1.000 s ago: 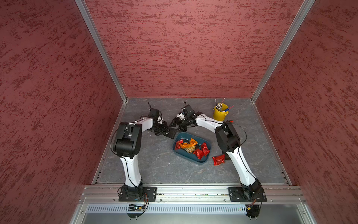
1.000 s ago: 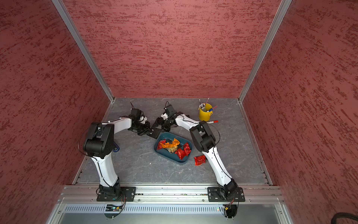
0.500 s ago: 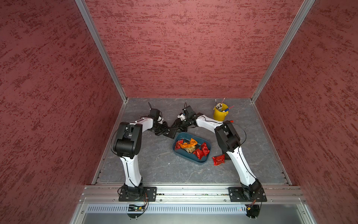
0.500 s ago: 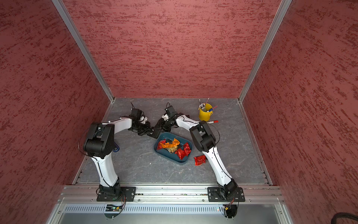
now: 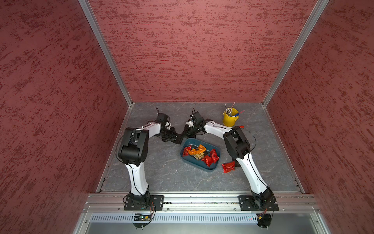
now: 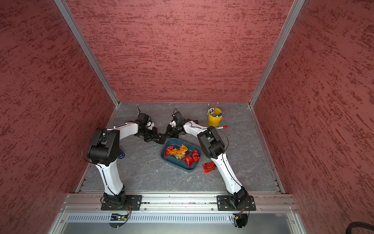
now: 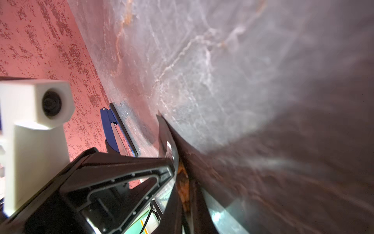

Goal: Put the tea bags into the storage box
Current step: Pick up the tea bag from the center of the board, then place the tea bag in the storage box.

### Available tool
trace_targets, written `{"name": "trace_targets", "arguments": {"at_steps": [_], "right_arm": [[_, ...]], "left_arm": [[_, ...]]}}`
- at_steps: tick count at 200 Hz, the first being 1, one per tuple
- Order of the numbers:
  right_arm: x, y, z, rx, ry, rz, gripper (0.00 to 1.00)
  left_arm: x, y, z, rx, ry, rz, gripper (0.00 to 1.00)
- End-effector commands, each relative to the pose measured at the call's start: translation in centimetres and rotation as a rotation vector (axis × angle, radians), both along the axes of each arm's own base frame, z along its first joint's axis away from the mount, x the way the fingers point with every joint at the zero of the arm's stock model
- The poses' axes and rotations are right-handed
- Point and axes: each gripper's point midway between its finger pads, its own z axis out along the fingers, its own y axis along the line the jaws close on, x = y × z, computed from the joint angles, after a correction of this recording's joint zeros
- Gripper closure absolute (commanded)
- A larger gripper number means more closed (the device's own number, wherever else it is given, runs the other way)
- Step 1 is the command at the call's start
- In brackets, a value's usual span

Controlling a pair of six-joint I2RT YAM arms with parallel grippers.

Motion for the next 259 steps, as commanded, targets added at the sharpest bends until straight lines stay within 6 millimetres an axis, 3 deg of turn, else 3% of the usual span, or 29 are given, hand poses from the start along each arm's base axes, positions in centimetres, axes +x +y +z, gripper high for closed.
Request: {"name": "trace_targets", "arguments": {"at_steps": [1,61,94,118,158,207,259], "right_arm": [[1.4,-1.0,1.1,-0.007,-0.038,-0.04,0.91],[3.9,-2.8,6.6,0.021,-0.131,-0.099,0.91],[4.6,-4.1,10.1,0.034,-0.186,-0.116,0.91],[3.9,-4.9,12.4,0.026,-0.225,-0.105,0.91],[-0.1,-7.6,14.9,-0.012,-0.264,-0.097,0.92],[-7.2,-12.1,17.0,-0.044,-0.275,-0.112,0.91],[-12.0,-14.6,15.0,-0.096,-0.207,-0.133,0.9]], "left_arm": [[1.5,-0.3,4.6,-0.009,-0.11,-0.008,1.0],[1.5,0.5,10.4,-0.028,-0.212,0.013,1.0],[0.7,1.1,11.7,-0.017,-0.226,0.015,0.99],[0.1,1.3,11.8,-0.018,-0.22,0.024,0.99],[-0.8,1.3,11.7,-0.028,-0.207,0.032,0.97],[-1.5,1.2,12.2,-0.022,-0.205,0.037,0.97],[-2.0,0.5,11.6,-0.006,-0.183,0.02,0.96]]}}
